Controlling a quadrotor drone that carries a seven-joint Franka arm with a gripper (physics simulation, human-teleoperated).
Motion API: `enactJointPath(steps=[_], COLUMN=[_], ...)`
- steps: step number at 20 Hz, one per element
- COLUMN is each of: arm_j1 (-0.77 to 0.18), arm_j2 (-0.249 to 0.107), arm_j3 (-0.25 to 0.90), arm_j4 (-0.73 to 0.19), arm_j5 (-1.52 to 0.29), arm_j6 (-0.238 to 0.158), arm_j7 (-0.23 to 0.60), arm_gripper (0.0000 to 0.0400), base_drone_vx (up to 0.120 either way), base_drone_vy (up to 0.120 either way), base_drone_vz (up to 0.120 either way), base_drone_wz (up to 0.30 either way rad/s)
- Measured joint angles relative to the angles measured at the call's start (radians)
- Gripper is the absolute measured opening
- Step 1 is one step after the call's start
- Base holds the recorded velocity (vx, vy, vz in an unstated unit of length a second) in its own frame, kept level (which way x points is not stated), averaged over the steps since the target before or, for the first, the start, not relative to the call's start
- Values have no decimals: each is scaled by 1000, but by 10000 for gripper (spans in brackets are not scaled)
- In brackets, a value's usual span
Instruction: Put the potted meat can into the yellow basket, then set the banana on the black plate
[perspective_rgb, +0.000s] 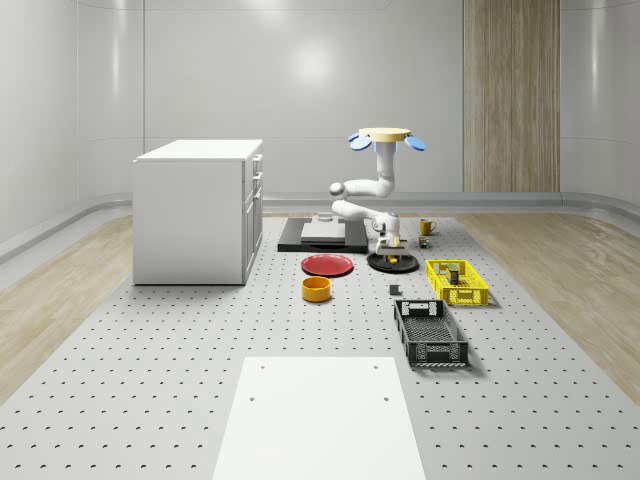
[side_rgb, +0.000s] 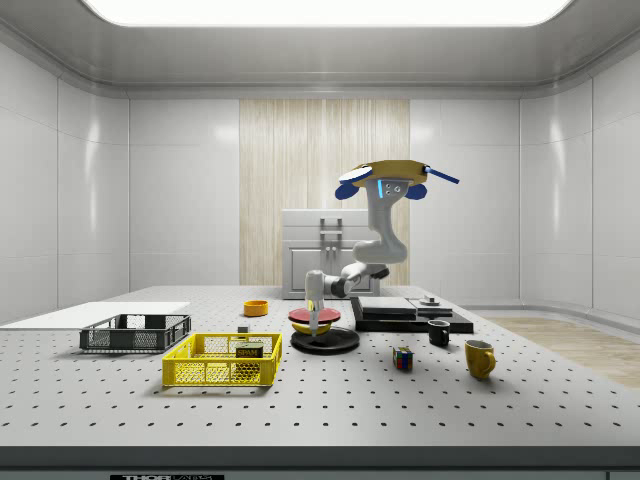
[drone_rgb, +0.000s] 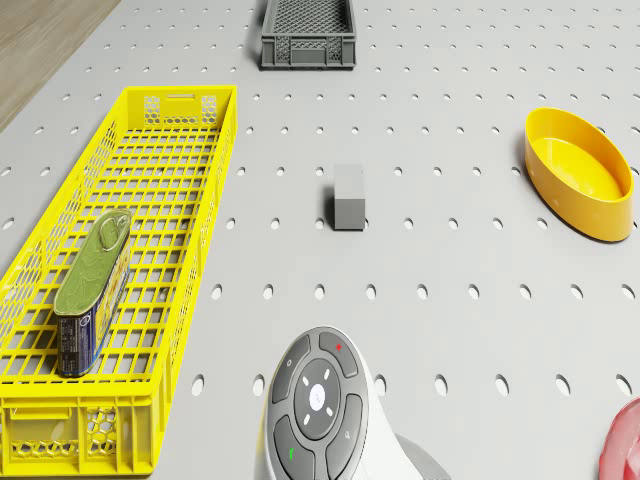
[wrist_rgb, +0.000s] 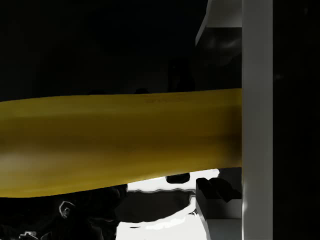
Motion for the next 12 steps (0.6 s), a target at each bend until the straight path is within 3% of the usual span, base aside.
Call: enactJointPath(steps=[5,12], arm_j1=[19,32], arm_j2=[1,4], arm_j3=[47,84], arm_j4=[-29,-48], arm_j5=[44,77], arm_j6=[-30,-53], arm_j7=[-12,-18], arm_gripper=[385,397], base_drone_vx=[0,0], base_drone_vy=[0,0], base_drone_vz=[0,0], base_drone_wz=[0,0])
